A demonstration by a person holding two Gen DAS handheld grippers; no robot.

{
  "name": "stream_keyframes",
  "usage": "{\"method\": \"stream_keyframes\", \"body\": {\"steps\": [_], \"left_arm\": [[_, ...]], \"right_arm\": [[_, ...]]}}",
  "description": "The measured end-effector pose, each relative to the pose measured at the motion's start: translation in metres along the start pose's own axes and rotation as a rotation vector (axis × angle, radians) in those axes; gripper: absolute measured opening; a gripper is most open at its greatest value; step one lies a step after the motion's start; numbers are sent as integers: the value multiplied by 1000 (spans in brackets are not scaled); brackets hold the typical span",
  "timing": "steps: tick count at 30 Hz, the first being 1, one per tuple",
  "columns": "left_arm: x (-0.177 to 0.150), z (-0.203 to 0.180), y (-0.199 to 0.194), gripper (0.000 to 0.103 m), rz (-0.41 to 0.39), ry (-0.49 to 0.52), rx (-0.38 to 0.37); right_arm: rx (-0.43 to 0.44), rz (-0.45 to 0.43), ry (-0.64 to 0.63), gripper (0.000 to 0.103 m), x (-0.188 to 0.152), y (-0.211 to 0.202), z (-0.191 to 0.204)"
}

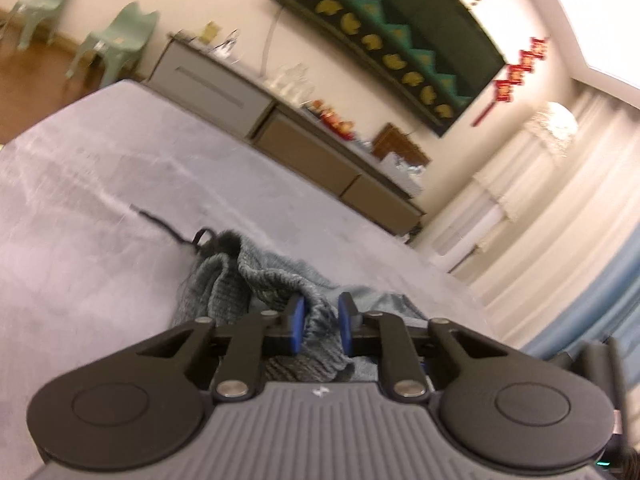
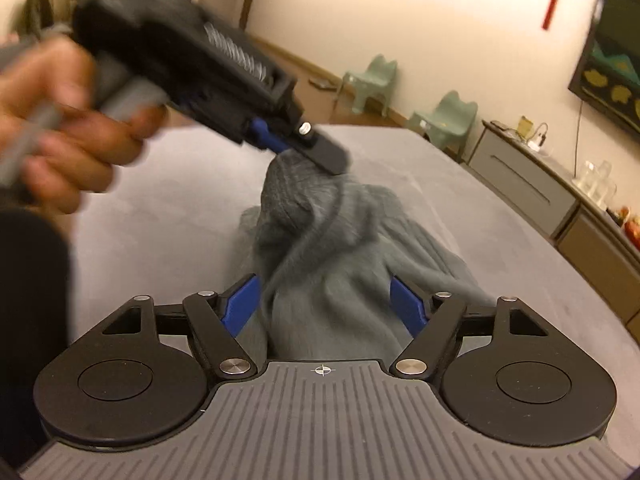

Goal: Fold clothes

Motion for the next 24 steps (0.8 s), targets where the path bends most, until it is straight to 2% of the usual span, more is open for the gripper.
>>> {"method": "stream_keyframes", "body": {"steps": [1,2,3,4,5,6,9,12,15,16,19,20,21,22,24], "left_arm": [[3,3,-4,17,-16,-3,5],[6,7,-8,18,-32,-6,10],[10,11,-14,20,-57,-20,19],[15,18,-24,27,-97,-51,38],[18,23,-31,42,-126,-76,45],[17,24,-35,48,-137,-91,37],[14,25,-43,49,-153,-127,0],[-9,-1,-18,47,-18,-51,-103],[-29,-12,13,47,86,-3,-98],[-26,-4,21,47,78,-52,-80],[-10,36,40,45,-20,-267,9],[-3,49,43,45,-66,-343,8],[2,59,42,45,-112,-416,-36],[4,66,44,45,-126,-473,-75],[0,73,47,45,-111,-513,-105]], "right_arm": [[-11,33,27,37,0,11,-5],[-22,68,59,6,-1,21,-11],[-33,103,90,5,-1,32,-17],[-40,98,167,5,2,30,-30],[-27,82,271,5,5,22,-46],[-15,66,384,5,7,12,-64],[-31,51,523,5,9,1,-88],[-48,84,584,5,2,4,-97],[-32,69,637,5,4,-5,-106],[-26,64,653,5,4,-8,-109],[4,25,667,5,14,-24,-115],[21,3,657,5,17,-35,-113],[39,6,632,5,17,-38,-100],[58,12,606,5,16,-41,-87],[90,48,526,5,11,-36,-51]]}}
Point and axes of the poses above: each gripper's, at about its wrist camera, not at the fingertips, and y roughly the way its jaws point, z to its left, x to its top, the point moved 8 cm from there along y, roughly the way its jaws point, and after that the axes turned 7 degrees about -x, right-handed, at the moved point
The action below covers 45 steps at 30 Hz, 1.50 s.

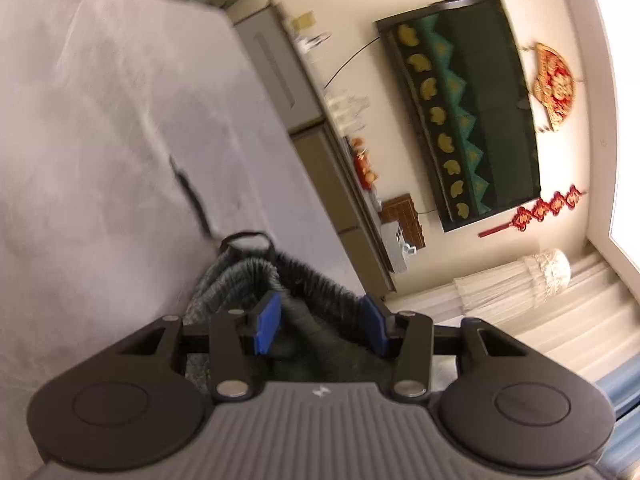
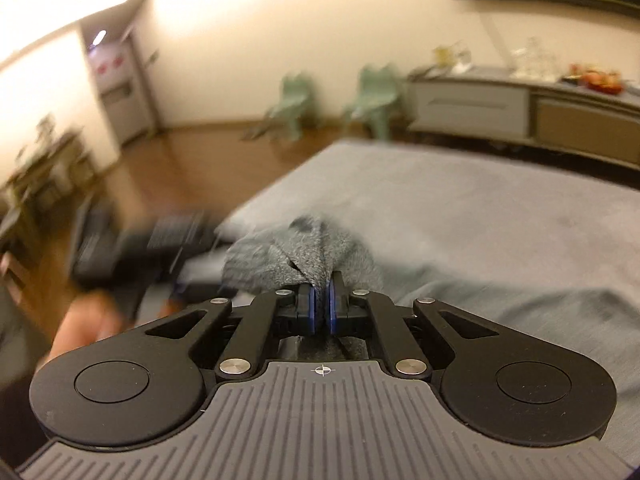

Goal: Fold clothes

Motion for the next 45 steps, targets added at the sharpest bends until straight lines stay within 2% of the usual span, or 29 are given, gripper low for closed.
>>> {"method": "stream_keyframes", "body": {"steps": [3,5,8,10,12,13,14,15,16,19,20,21,23,26,27,29,30,31,33,35,37,39,41,44,45], "left_arm": [[-9,8,-6,47,25,15,42],[-12,5,-18,60,17,53,66],[-20,-7,-29,73,67,174,132],[-30,-16,-26,73,138,265,197],[-46,-21,-17,71,197,361,254],[-52,-22,-11,46,209,417,304],[-54,-17,-10,24,220,465,349],[-51,-9,-14,21,217,488,381],[-48,-6,-15,13,204,485,398],[-36,-1,-25,12,167,414,365],[-34,0,-28,12,164,402,351],[-33,-1,-30,12,165,396,338],[-31,0,-32,11,165,393,337],[-22,2,-30,11,138,392,385],[-19,2,-30,11,127,399,412],[-16,1,-30,14,117,417,458],[-15,-2,-31,14,115,431,476],[-15,-9,-33,16,116,453,484],[-12,-29,-41,18,96,511,504],[-8,-58,-43,25,59,587,504],[-8,-86,-30,28,60,643,473],[-13,-99,-1,28,112,687,465],[-18,-92,35,29,202,722,482],[-20,-52,85,26,322,768,629],[-18,-37,97,22,349,765,672]], "right_arm": [[-38,86,-127,5,-44,32,31],[-73,118,-188,6,-65,48,42],[-88,92,-239,8,-72,46,48],[-73,93,-231,11,-71,42,49],[-65,93,-234,17,-71,39,50],[-61,91,-246,23,-73,40,51],[-56,89,-258,32,-75,41,53],[-31,91,-260,35,-75,36,54],[-3,94,-262,40,-75,31,54],[85,60,-134,39,-56,-10,23],[84,22,-84,46,-47,-29,0],[52,-4,-50,50,-41,-44,-22],[-94,-32,12,53,-31,-60,-87],[-325,96,127,47,-54,-54,-190],[-357,161,150,46,-69,-54,-211],[-332,258,148,46,-102,-61,-222],[-316,269,108,45,-117,-68,-219],[-325,271,68,49,-126,-77,-215],[-348,274,-10,50,-141,-96,-205],[-381,268,-56,50,-141,-106,-201],[-402,223,-93,50,-129,-108,-197],[-380,155,-98,52,-113,-103,-191],[-350,95,-86,55,-101,-93,-186],[-345,99,-79,55,-108,-85,-184],[-345,117,-74,55,-116,-82,-185]]}}
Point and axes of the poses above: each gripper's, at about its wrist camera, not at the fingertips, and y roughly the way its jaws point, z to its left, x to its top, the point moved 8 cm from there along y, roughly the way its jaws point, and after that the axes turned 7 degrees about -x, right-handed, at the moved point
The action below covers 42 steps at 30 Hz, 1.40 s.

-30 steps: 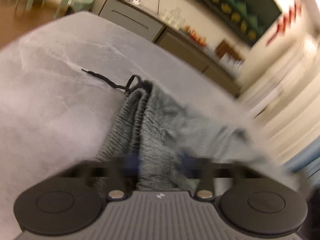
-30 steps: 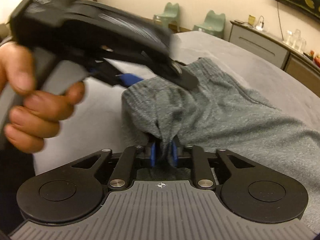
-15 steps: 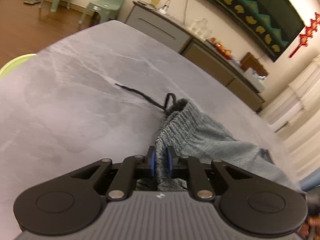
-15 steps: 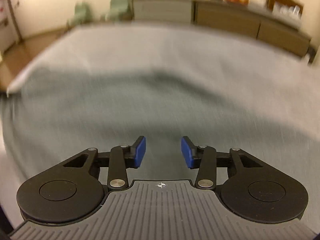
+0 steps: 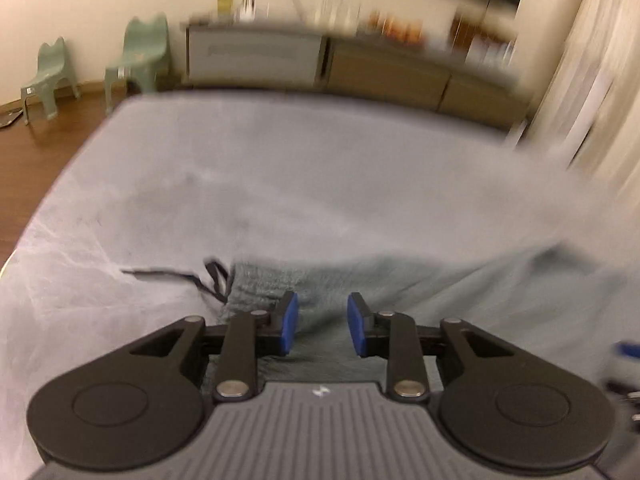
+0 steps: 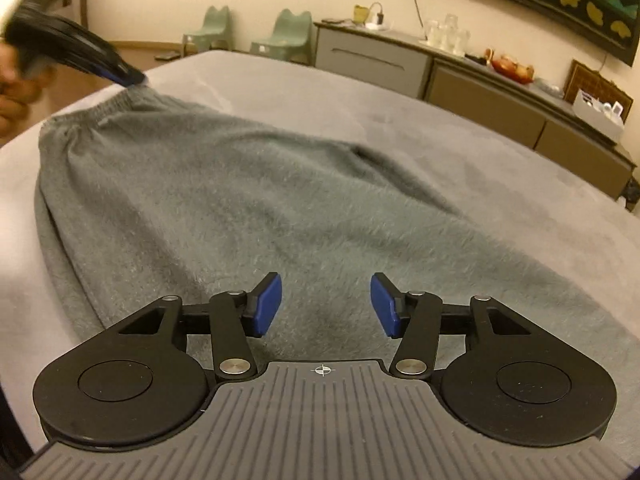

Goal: Fold clothes

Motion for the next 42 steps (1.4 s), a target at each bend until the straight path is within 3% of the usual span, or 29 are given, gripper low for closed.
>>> {"method": "stream_keyframes", "body": {"steps": [2,6,10,12,14,17,21,22,23,25,28,30,33,35,38,40,42], "left_arm": [[2,15,18,4,21,-35,37],[16,31,31,4,6,-141,68],[23,28,28,4,5,-171,69],[18,20,7,13,-32,-151,19],[3,9,-23,24,-73,-122,-55],[-25,-1,-58,23,-100,-73,-139],[-69,8,-62,23,-32,-5,-102],[-78,13,-60,21,-12,6,-77],[-87,18,-59,14,4,15,-56],[-96,27,-62,12,12,16,-45],[-96,31,-74,12,-1,6,-53],[-93,25,-82,22,-22,25,-64],[-91,14,-91,27,-40,59,-82],[-98,16,-83,26,-5,83,-61],[-108,18,-77,22,17,102,-40],[-105,18,-82,20,4,78,-33],[-100,11,-91,23,-27,88,-34]], "right_arm": [[6,26,1,53,-17,0,1],[41,61,34,53,-40,-23,-5],[77,73,46,54,-44,-31,-6],[94,81,58,54,-36,-28,-13],[62,26,87,54,-21,-31,-24],[35,-17,117,56,11,-18,-40],[8,66,132,55,46,50,-46],[-14,107,131,50,46,67,-47],[-38,148,130,55,46,83,-49],[-93,150,146,59,51,96,-62],[-180,157,181,58,53,107,-84],[-178,132,227,50,50,94,-95],[-57,60,233,55,39,51,-77],[11,65,171,59,19,29,-61],[-7,148,83,63,-32,24,-55],[-30,125,121,70,-51,14,-74],[-39,116,210,66,-58,-1,-101]]}}
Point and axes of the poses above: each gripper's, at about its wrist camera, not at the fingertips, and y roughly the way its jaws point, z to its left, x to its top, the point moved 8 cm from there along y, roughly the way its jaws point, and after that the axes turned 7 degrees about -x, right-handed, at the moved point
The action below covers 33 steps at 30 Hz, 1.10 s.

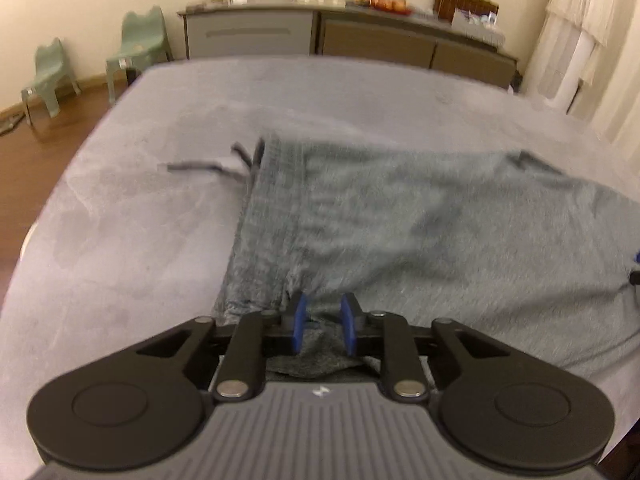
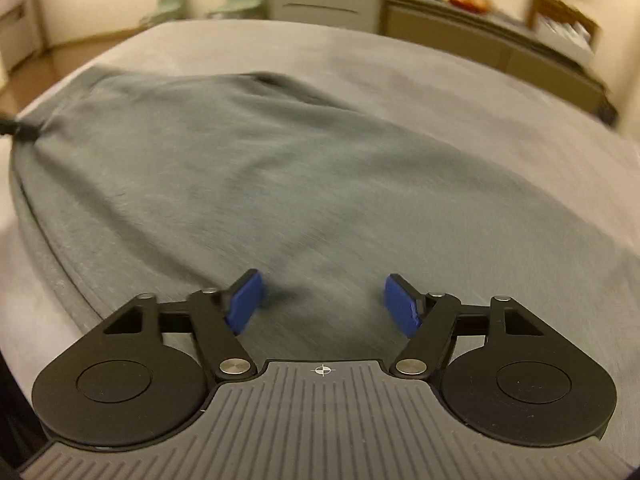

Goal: Fold clothes

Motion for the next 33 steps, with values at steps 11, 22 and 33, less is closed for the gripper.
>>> {"method": "stream_keyframes", "body": {"steps": [11,22,33], "left_arm": [[-5,11,25,5,39,-32,50],[17,53,24,4,35,-75,286],[86,-110,51,27,-33,75,28]], "right_arm": [[-532,57,453,59,-72,-24,-283],[-386,29,339,65,-66,18,-286],[-366,-48,386,59,-56,-2,-268]]}}
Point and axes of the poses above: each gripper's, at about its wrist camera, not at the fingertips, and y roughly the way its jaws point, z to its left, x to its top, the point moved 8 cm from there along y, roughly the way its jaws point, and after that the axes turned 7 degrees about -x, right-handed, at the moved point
